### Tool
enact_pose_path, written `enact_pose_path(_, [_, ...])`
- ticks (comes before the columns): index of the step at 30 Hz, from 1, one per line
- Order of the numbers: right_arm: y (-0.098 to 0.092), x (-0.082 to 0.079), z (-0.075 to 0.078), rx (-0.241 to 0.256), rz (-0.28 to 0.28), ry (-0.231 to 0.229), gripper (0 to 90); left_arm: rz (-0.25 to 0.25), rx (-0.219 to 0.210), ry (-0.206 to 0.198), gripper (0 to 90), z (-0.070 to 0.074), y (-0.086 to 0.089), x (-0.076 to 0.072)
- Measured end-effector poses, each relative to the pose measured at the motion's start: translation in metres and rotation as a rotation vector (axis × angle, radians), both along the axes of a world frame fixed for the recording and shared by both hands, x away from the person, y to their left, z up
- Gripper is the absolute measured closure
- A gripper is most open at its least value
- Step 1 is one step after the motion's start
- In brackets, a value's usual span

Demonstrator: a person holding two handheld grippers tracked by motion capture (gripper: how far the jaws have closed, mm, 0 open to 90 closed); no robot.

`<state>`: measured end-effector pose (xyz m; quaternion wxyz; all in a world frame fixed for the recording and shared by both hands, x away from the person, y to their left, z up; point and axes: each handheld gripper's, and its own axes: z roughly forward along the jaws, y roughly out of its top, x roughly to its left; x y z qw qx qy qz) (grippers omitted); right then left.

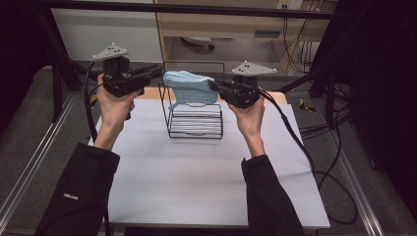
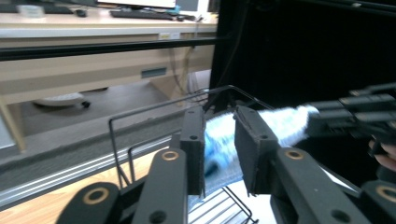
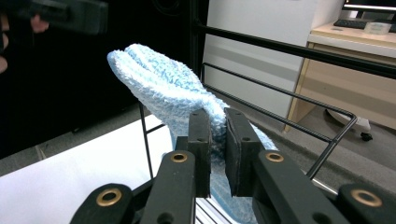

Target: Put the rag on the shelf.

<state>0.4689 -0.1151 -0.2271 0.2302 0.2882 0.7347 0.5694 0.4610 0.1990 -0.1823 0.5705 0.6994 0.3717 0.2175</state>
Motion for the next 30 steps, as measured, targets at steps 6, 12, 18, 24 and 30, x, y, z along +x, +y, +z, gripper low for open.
enact_pose_path(6, [0.0,-0.002,-0.003,-0.008,0.005,-0.004,82.2,-0.002,0.017,0.029,80.6,0.003,-0.014,0.013])
enact_pose_path(12, [0.0,-0.003,-0.006,-0.018,0.012,-0.012,82.2,-0.025,0.064,0.055,83.4,-0.007,-0.025,0.021])
enact_pose_path(18, [0.0,-0.005,-0.007,-0.03,0.015,-0.012,81.4,-0.061,0.089,0.074,85.6,-0.017,-0.026,0.019])
enact_pose_path(24, [-0.001,-0.007,-0.005,-0.022,0.029,0.005,76.8,-0.093,0.122,0.087,86.1,-0.027,-0.025,0.012])
enact_pose_path(30, [-0.003,-0.011,-0.003,0.006,0.052,0.017,70.8,-0.101,0.161,0.086,86.8,-0.041,-0.028,0.007])
